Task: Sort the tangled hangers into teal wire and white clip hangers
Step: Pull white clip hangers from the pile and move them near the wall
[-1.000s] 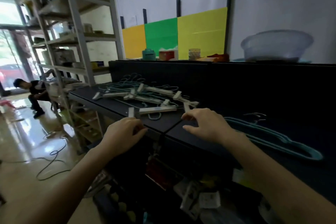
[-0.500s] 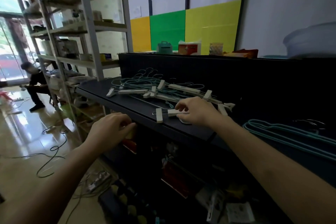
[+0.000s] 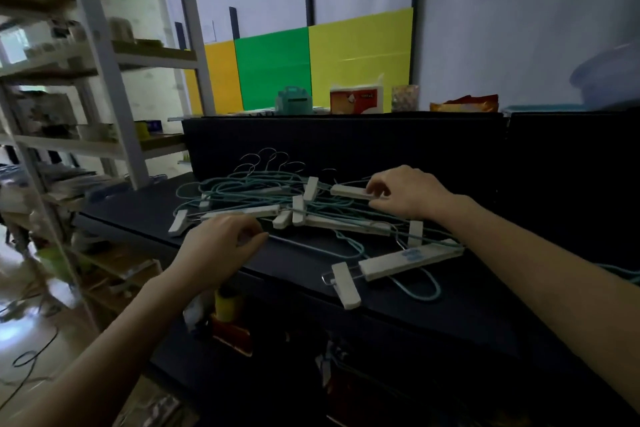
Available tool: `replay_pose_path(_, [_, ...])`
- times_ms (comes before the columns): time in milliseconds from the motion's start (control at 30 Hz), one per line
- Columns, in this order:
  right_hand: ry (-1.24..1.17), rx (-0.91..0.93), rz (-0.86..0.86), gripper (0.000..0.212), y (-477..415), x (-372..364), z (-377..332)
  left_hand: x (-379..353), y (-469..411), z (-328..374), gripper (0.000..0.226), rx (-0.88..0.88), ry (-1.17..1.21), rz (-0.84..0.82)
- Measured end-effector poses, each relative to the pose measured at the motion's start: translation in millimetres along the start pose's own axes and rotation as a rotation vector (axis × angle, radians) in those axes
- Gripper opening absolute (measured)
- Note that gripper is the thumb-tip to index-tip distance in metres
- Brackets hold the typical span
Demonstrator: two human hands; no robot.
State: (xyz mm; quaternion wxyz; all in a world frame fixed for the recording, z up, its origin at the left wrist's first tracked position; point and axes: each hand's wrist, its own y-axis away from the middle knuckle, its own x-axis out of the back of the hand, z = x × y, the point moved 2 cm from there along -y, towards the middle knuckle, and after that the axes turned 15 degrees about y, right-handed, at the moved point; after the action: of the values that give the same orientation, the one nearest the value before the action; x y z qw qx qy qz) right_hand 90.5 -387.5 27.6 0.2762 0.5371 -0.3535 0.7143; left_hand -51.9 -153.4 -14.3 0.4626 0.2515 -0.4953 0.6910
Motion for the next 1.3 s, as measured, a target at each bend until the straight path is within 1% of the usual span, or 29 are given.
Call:
replay_pose_path(100, [0.005,-0.066,-0.047,0.035,-18,-9,4,-1,-17,-21,0.020,-0.069,0.042,0.019])
replay_pose_path(267, [-0.009,-0.193,-0.064,0.049,-41,-24,8,0,-41,-49,0.022,-0.114,0.079,0.002])
replay_pose_path(433, [0.056,-0.271,-0.161,0.048,-56,-43,2,4,-66,-88,0.021,-0.151,0.105,-0.044])
replay_pose_path(533, [0.063,-0.339,-0.151,0.042,-62,-48,3,11,-81,-117,0.020,-0.178,0.144,-0.061])
replay_pose_path(600, [0.070,-0.378,-0.151,0.042,-66,-48,2,17,-92,-136,0.019,-0.181,0.161,-0.082])
replay_pose_path(700, [0.122,-0.383,-0.187,0.043,-70,-47,-2,24,-109,-160,0.016,-0.204,0.188,-0.090])
replay_pose_path(833, [0.139,-0.385,-0.138,0.045,-70,-35,-8,32,-130,-185,0.014,-0.243,0.196,-0.085])
replay_pose_path(933, [0.220,-0.411,-0.054,0.043,-70,-17,-15,30,-148,-202,0.019,-0.258,0.178,-0.110])
replay_pose_path(1033, [0.268,-0.449,0.063,0.042,-66,7,-15,22,-164,-216,0.036,-0.248,0.158,-0.178])
replay_pose_path(1100, [0.311,-0.484,0.126,0.043,-59,20,-15,15,-171,-220,0.053,-0.247,0.144,-0.271])
replay_pose_path(1133, [0.327,-0.505,0.153,0.042,-54,26,-16,11,-173,-220,0.064,-0.255,0.133,-0.335])
replay_pose_path(1167, [0.334,-0.529,0.176,0.042,-48,30,-18,7,-175,-217,0.081,-0.259,0.126,-0.399])
replay_pose_path(1233, [0.316,-0.584,0.208,0.043,-38,35,-23,1,-180,-211,0.120,-0.291,0.113,-0.468])
replay_pose_path(1267, [0.296,-0.612,0.221,0.042,-32,36,-26,-2,-184,-209,0.129,-0.311,0.093,-0.474])
replay_pose_path(1300, [0.275,-0.640,0.235,0.042,-27,36,-28,-5,-187,-206,0.129,-0.333,0.076,-0.462])
